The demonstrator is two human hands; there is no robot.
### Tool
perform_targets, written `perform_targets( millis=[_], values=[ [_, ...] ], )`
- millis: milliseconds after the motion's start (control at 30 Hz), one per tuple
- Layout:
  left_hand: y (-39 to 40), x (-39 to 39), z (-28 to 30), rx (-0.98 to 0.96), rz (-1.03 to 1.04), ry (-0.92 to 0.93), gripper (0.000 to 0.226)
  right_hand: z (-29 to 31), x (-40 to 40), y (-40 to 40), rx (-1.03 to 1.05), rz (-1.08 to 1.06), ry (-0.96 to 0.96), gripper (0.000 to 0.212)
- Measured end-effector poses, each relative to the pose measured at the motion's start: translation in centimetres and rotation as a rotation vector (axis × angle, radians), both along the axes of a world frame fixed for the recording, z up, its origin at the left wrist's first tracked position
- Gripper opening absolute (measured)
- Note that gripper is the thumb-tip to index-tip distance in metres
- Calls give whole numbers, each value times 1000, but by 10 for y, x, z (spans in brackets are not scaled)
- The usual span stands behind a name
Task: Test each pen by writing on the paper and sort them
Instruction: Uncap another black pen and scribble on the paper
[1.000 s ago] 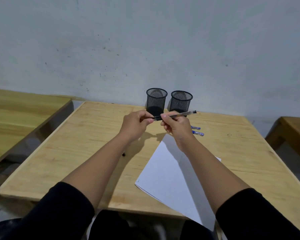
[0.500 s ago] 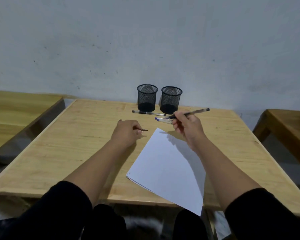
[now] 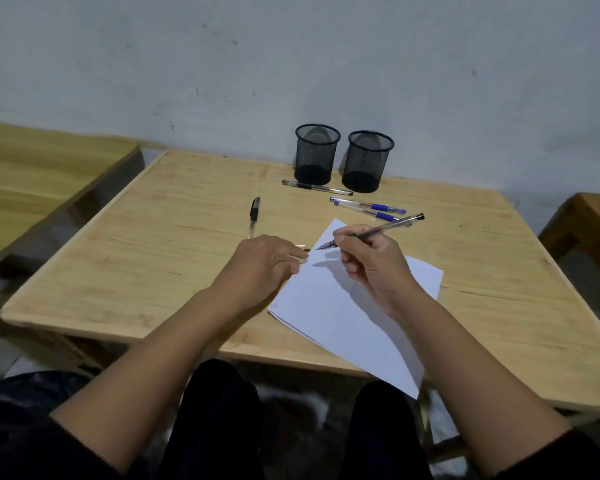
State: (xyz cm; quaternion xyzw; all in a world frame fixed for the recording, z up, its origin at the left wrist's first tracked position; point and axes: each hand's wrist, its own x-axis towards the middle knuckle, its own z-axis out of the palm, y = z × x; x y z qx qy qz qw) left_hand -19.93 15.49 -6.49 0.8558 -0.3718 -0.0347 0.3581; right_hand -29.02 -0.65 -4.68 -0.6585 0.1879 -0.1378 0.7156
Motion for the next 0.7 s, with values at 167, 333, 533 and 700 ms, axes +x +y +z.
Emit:
perform_targets(
  millis=[167,333,533,700],
  values=[
    [31,-7,-17,48,-70,-47,20,-4,-13,26,18,154,61,16],
    [38,-5,-31,-26,-48,-23,19,-14,-11,40,-47,246,84,11],
    [37,-3,-33,-56,-66,-49,17,-22,4,47,-401,243,43,8],
    [37,-3,-33,-82,-64,-57,18,-36,3,51,-483,275,-4,1]
  ],
)
